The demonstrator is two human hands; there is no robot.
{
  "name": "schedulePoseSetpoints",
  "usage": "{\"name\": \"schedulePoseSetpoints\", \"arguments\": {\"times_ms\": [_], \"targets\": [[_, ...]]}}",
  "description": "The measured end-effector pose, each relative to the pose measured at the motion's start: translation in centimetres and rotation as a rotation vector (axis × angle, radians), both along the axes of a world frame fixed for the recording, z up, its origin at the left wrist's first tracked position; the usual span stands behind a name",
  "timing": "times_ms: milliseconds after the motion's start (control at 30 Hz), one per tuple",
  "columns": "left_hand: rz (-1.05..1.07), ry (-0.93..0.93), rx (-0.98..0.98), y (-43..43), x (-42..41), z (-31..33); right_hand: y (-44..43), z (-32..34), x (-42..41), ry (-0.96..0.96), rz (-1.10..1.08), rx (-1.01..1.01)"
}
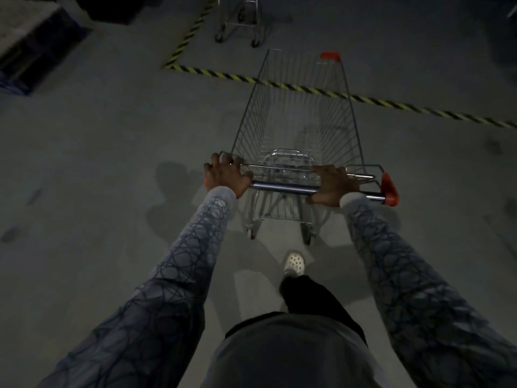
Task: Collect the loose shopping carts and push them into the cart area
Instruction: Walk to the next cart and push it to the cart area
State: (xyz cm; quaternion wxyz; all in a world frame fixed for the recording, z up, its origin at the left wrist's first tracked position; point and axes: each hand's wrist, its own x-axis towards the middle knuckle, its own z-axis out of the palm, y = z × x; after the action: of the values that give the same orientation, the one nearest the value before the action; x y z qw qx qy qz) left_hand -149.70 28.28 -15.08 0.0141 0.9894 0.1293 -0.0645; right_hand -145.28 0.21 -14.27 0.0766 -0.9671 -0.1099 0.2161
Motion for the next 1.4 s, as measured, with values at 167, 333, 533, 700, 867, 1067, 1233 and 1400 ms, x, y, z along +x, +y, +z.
{"name": "schedulePoseSetpoints", "arguments": {"times_ms": [167,333,533,700,867,1067,1233,1400], "targets": [[0.003,0.027,0.036,1.0,12.9,0.5,1.7,0.6,11.5,-0.083,-0.012,-0.01],[0.034,0.089,0.017,1.4,23.8,0.6,2.6,1.2,23.1,-0.038,0.018,-0.045],[0.077,0.065,0.029,3.1,38.9,-0.1,4.3,0.2,38.6,-0.086,0.024,-0.013],[0.054,0.058,0.019,5.9,53.0,-0.1,6.9,0.1,52.6,-0.101,0.001,0.008],[0.036,0.146,0.003,7.1,66.3,1.0,8.3,0.4,65.0,-0.107,-0.029,-0.005],[0.017,0.268,-0.027,8.2,79.9,1.9,9.4,1.3,78.4,-0.044,-0.065,0.027],[0.026,0.246,-0.026,8.8,91.7,1.6,9.9,-0.1,90.4,-0.083,-0.064,0.036],[0.003,0.175,-0.011,8.9,103.4,1.5,9.7,-0.2,102.6,-0.083,-0.044,0.056]]}}
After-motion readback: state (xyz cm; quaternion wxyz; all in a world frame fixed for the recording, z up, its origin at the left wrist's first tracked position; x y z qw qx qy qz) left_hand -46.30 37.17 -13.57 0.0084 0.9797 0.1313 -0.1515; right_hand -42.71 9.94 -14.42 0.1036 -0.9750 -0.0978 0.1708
